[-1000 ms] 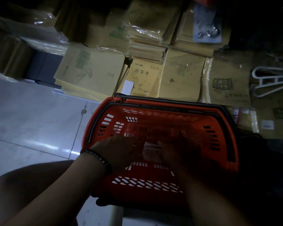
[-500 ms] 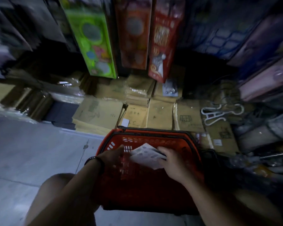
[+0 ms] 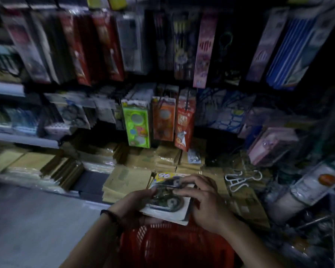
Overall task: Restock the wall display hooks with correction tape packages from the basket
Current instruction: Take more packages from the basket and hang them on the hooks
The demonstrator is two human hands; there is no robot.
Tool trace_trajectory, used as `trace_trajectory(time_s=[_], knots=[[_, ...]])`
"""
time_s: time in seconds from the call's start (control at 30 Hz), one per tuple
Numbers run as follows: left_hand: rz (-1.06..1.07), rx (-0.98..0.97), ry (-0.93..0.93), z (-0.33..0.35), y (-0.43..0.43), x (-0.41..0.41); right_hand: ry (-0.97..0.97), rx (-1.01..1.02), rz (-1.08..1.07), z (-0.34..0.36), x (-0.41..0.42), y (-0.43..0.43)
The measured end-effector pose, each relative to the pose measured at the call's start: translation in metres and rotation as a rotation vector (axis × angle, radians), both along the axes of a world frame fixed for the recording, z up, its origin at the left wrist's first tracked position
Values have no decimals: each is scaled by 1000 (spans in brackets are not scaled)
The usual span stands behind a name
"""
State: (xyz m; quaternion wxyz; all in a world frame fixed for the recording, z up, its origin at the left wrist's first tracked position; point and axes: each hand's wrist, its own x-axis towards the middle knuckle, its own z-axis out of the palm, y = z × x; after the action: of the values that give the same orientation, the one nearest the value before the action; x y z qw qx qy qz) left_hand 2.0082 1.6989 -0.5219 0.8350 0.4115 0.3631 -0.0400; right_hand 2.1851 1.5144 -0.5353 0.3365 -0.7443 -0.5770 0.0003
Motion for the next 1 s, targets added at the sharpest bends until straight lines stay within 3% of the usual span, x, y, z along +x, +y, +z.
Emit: trace_trajectory(time_s=[0.13,0.4,0.67,0.87,1.0], knots=[[56,135,-212,41,-5,-1,12,-109,76,59,0,-5],[166,404,-444,134,-6,13,-281,-194,25,178,1,21],[332,728,-580,223,16,32,-405,-40,-14,279,20,57],[416,855,-603,277,51,36,-557,40,-65,343,41,80],[561,1062,-596,308,92,36,-653,104,-126,380,55,102]])
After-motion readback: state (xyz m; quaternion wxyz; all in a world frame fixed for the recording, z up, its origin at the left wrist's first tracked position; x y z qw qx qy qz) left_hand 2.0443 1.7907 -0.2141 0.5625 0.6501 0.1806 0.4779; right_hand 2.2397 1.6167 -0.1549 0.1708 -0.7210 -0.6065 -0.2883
